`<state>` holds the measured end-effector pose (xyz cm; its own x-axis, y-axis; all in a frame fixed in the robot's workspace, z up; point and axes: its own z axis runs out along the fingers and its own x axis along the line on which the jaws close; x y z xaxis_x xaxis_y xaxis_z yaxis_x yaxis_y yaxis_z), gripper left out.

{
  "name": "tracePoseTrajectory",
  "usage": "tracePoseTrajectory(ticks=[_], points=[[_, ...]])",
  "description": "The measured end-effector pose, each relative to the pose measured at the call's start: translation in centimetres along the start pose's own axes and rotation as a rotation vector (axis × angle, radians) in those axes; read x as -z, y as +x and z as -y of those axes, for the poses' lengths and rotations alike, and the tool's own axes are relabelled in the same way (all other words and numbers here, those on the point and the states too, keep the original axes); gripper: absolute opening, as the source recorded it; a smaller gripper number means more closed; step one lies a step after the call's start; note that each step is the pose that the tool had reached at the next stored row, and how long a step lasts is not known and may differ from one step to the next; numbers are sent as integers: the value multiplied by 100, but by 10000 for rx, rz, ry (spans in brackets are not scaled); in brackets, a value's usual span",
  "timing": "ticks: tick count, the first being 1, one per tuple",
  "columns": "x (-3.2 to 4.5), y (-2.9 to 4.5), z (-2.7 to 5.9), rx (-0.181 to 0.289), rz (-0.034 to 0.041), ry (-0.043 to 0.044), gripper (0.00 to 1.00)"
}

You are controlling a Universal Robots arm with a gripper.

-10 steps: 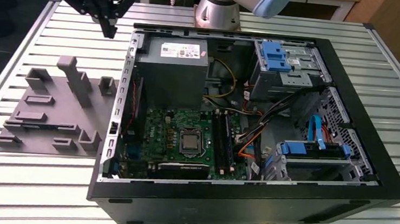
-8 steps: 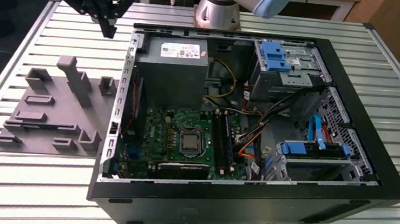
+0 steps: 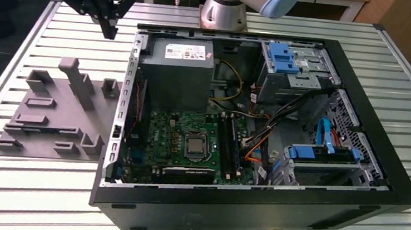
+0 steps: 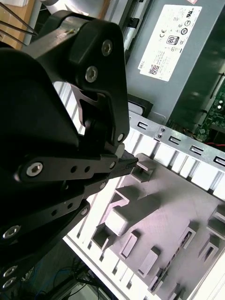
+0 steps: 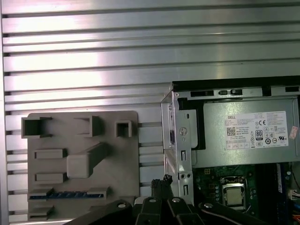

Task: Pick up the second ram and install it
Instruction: 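Reach for the second ram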

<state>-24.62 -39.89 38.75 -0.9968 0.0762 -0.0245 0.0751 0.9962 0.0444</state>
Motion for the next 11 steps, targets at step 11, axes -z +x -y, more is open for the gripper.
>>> tracePoseTrajectory(ticks=[11], points=[[-4,47,4,-1,0,0,13]])
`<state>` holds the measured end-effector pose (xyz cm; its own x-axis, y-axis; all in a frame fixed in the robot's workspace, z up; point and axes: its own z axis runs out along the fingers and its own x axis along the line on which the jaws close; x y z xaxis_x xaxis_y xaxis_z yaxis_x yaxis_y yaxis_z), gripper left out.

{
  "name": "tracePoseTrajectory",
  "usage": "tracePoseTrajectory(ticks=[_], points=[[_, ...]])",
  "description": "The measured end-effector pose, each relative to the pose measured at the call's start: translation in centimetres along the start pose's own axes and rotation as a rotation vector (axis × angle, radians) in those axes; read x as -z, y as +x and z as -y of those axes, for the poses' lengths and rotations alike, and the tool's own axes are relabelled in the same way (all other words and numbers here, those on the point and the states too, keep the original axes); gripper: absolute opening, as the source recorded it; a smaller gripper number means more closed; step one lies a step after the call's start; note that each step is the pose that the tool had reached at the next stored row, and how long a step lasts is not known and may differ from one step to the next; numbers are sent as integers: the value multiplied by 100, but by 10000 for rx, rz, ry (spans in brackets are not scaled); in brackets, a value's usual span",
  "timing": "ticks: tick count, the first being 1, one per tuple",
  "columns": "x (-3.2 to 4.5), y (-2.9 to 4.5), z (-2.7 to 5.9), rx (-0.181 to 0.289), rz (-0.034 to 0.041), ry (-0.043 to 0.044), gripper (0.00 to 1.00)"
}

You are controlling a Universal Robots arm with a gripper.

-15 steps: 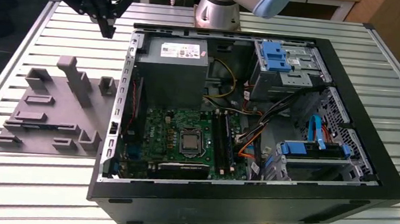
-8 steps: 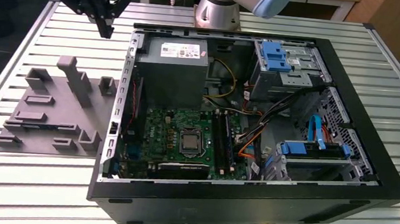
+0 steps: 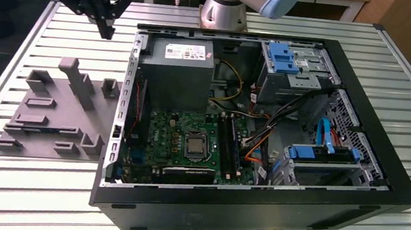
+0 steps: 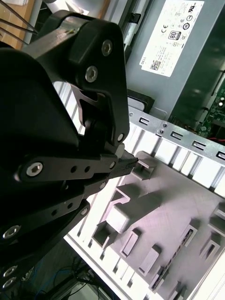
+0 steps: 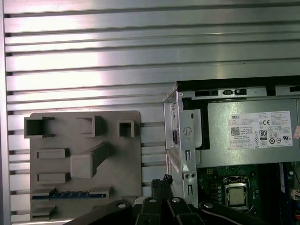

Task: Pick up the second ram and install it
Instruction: 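Reach for the second ram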

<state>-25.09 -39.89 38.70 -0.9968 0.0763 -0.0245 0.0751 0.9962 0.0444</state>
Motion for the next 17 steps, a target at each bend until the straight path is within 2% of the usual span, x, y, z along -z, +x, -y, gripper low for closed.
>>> tracePoseTrajectory(ticks=[17], points=[[-3,57,5,1,0,1,13]])
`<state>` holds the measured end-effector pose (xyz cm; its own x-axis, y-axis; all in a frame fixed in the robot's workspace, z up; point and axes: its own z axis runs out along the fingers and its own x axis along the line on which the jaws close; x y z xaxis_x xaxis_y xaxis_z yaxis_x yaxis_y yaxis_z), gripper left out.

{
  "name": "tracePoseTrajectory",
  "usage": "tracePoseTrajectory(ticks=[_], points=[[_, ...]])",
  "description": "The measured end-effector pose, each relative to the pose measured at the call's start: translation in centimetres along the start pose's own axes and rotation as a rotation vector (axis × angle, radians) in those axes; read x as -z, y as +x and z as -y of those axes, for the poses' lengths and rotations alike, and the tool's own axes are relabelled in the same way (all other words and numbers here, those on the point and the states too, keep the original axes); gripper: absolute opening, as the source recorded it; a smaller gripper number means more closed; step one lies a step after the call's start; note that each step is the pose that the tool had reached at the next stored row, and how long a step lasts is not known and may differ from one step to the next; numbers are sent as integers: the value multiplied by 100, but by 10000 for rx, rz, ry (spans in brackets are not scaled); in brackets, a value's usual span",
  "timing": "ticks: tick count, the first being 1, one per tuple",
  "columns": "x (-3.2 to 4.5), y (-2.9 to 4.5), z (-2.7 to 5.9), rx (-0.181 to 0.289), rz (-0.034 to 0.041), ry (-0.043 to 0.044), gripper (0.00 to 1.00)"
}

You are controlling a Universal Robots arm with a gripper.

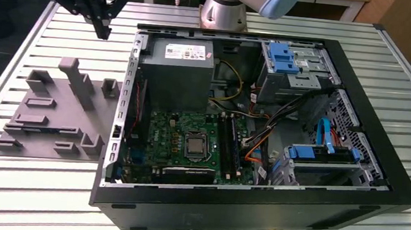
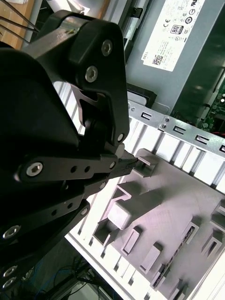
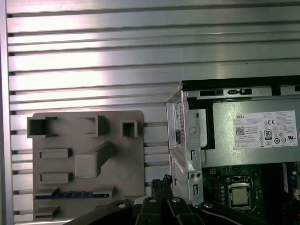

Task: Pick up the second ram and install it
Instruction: 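Reach for the second ram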

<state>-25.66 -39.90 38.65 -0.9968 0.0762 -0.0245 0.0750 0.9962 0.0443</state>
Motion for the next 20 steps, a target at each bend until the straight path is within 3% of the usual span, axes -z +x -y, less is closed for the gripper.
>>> tracePoseTrajectory(ticks=[20], points=[[1,58,4,0,0,0,13]])
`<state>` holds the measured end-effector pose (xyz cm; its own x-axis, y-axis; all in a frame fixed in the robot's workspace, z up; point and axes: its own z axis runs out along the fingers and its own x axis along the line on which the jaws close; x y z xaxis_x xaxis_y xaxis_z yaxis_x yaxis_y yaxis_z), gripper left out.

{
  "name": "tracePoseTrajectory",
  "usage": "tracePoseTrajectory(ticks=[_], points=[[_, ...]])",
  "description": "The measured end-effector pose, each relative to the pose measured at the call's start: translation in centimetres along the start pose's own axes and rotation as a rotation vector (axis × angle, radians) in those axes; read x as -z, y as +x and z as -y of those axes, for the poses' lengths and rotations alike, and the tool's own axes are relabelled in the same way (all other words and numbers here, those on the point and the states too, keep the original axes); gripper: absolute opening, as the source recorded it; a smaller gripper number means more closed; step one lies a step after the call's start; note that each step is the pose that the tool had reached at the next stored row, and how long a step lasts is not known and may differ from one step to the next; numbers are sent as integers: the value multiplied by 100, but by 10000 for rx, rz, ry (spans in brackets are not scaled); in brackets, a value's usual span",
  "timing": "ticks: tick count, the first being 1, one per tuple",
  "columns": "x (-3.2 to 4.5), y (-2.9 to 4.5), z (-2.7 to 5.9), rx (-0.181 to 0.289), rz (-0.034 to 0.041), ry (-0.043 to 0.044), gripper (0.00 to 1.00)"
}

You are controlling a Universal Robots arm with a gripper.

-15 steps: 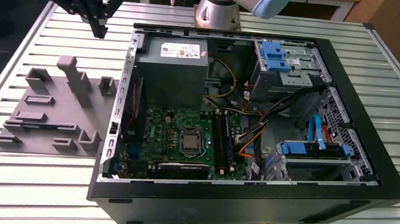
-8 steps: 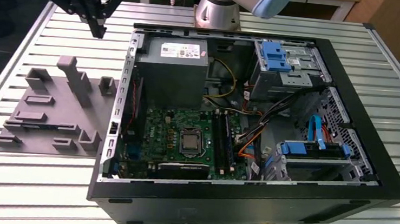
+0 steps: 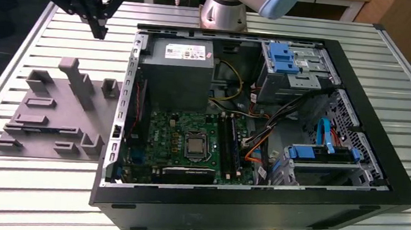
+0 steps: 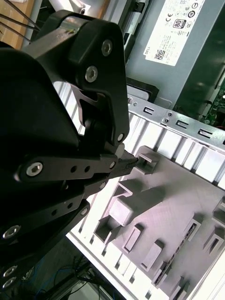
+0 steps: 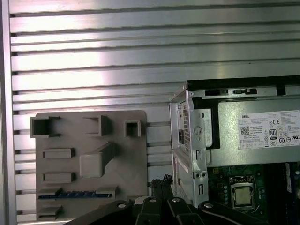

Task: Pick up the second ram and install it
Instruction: 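Reach for the second ram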

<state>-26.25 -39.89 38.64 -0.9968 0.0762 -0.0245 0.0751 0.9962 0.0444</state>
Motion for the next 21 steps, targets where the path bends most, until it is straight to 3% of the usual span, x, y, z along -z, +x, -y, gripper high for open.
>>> tracePoseTrajectory(ticks=[21], points=[[1,55,4,0,0,0,13]])
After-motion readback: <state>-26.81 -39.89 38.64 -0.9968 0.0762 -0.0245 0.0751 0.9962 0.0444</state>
